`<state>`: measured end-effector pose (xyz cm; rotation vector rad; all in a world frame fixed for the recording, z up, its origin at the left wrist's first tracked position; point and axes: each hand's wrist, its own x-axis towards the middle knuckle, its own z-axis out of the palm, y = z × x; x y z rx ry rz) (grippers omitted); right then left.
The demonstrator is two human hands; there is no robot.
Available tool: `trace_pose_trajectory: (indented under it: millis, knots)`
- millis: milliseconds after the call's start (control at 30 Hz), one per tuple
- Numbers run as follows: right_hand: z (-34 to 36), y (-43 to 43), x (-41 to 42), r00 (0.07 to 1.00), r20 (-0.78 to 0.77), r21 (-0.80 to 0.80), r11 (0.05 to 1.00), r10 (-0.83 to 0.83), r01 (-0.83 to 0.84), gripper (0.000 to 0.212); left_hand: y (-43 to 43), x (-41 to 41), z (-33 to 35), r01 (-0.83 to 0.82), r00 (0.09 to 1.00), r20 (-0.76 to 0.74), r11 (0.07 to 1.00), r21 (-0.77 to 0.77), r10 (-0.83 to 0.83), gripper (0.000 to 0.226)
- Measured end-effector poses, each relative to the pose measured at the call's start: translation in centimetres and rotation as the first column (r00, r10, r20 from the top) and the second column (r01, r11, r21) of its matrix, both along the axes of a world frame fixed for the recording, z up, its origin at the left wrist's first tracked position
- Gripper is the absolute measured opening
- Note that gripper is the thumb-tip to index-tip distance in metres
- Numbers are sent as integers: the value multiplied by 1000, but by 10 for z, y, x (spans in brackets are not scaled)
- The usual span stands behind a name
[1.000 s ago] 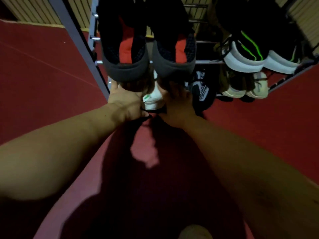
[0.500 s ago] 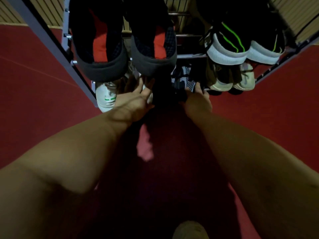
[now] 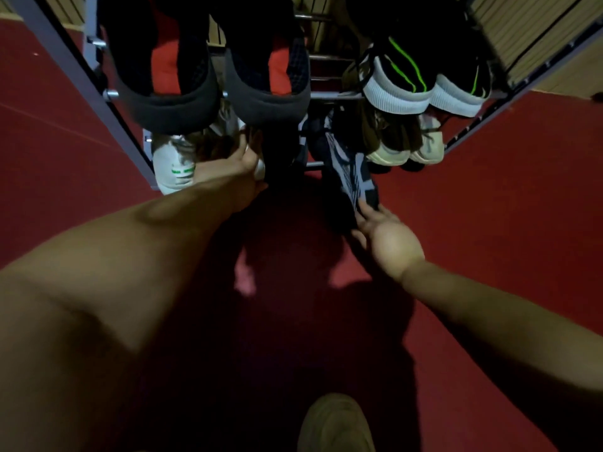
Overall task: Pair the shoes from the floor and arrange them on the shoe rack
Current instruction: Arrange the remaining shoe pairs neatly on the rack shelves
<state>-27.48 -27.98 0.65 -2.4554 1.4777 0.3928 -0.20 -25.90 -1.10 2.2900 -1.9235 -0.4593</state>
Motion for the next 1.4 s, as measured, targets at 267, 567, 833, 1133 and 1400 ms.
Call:
trace_pose_trajectory:
  millis: [267,567,833,1133,1400]
  knots:
    - [13,9,-1,925,86,62,928,-371,366,84,2,-4,6,-6,999,38,1000,21,5,86]
    - [-7,-42,70,769,124,244,770,-627,589,121,-1,1,-1,54,975,211,994,93,-73,88]
    - [-4,-56,32,927,67,165,920,-370,355,116,-6,2,-7,10,989,150,1000,-5,-9,96]
    - [2,-23,-68,854,-344,370,892,390,-259,95,-15,7,-19,55,982,178,998,40,-61,99]
    - [4,-19,21,422,-282,39,450,861,-892,66,-11,7,-15,15,1000,20,1000,16,-16,91]
